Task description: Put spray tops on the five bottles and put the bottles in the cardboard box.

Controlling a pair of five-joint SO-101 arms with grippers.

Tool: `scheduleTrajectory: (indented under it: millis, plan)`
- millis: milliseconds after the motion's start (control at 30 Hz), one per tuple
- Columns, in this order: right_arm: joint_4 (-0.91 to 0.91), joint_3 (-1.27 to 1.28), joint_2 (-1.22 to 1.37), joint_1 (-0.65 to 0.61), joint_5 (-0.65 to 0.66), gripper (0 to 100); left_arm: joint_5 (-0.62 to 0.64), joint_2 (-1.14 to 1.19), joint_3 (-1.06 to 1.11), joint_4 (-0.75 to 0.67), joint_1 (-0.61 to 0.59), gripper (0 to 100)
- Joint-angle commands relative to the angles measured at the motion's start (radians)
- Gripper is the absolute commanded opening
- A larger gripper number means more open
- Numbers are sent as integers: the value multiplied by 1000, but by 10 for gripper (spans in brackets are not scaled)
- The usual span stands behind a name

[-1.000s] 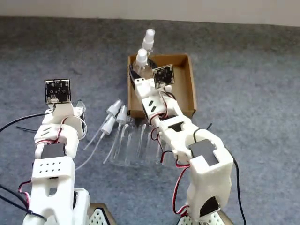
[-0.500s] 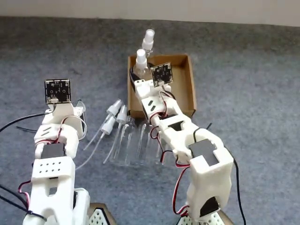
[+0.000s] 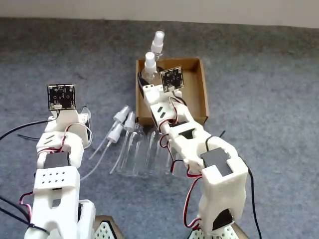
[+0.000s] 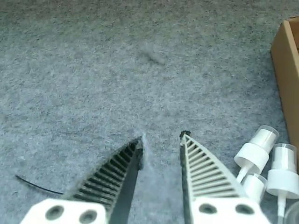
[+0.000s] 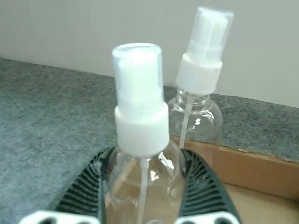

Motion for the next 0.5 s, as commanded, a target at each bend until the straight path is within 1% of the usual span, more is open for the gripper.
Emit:
scheduleTrajectory:
  millis: [0, 133, 467]
  plan:
    - [8, -47, -18, -8, 9, 49, 8, -4, -5, -18, 16, 127]
    - [8, -47, -19, -8, 9, 98, 8, -4, -5, -18, 16, 127]
    - [8, -47, -21, -8, 9, 102, 8, -4, -5, -18, 16, 127]
